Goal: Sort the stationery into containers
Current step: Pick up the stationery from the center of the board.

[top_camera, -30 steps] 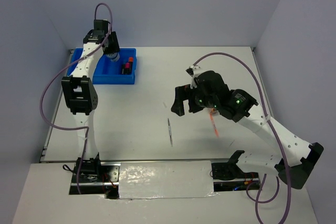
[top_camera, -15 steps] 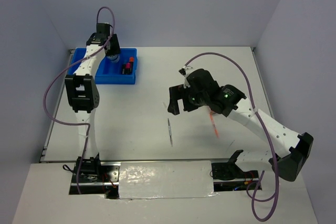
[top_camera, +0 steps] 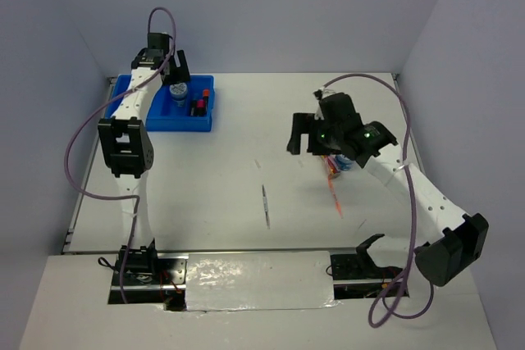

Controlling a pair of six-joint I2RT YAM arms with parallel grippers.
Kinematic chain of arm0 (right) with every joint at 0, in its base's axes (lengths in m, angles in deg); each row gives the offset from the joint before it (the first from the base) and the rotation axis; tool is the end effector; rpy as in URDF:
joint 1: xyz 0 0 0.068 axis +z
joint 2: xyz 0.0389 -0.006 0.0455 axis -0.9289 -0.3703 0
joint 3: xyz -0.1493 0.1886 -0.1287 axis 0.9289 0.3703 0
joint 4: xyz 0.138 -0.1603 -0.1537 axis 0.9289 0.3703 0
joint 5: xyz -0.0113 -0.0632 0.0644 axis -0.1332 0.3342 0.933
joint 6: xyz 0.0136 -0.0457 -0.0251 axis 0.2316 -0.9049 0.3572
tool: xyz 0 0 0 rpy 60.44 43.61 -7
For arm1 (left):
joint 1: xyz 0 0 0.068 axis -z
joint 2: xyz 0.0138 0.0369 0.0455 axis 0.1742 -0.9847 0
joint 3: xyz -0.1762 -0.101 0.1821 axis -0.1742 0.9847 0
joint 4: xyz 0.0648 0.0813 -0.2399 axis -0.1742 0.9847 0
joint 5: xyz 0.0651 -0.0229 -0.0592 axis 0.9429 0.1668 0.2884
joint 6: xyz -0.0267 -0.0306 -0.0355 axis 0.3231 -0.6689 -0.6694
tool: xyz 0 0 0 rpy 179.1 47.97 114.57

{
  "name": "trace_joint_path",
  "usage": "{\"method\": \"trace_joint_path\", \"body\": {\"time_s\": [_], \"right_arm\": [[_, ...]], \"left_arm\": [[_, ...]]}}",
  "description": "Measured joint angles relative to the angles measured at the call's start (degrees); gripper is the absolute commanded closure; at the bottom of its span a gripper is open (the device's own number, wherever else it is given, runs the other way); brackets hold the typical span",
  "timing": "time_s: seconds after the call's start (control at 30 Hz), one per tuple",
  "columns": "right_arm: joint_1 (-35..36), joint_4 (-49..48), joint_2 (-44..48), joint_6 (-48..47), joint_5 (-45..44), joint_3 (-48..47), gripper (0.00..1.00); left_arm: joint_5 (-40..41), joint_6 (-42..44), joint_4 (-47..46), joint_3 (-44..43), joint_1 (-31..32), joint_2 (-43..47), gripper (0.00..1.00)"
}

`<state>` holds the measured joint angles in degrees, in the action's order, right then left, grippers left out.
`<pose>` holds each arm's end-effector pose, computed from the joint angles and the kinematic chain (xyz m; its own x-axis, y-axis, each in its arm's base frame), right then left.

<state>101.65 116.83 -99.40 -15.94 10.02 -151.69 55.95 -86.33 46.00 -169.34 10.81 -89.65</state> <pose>0.2111 0.1414 0.3508 -0.7607 -0.0184 -0.6489 -0.3011 0.8956 0.3276 0.5350 -0.0009 0.2700 -0.5650 -0.3023 -0.7677 -0.3188 0.9382 -0.1348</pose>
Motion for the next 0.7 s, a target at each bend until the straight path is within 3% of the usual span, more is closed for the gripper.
{"method": "trace_joint_path", "body": {"time_s": [0.13, 0.27, 0.43, 0.57, 0.7], "right_arm": [[-9.6, 1.05, -2.58, 0.83, -5.86, 0.13, 0.0], [-14.84, 2.43, -8.59, 1.25, -12.2, 0.11, 0.0], [-19.21, 2.95, -14.19, 1.84, -16.9, 0.13, 0.0], [-22.69, 2.95, -11.98, 5.95, -19.82, 1.64, 0.0], [-24.46, 7.96, -2.69, 15.93, -26.36, 4.35, 0.0]], "left_arm": [[-2.16, -1.55, 5.57, 0.94, 0.31, 6.75, 0.01], [-3.98, -2.73, 7.78, 11.04, 2.49, 21.79, 0.01], [-6.32, -2.84, 10.23, 21.64, 13.44, 37.48, 0.01], [-8.33, -3.17, 11.15, 25.79, 24.76, 39.21, 0.01], [-10.84, -4.76, 9.75, 26.34, 32.76, 34.53, 0.01]]}}
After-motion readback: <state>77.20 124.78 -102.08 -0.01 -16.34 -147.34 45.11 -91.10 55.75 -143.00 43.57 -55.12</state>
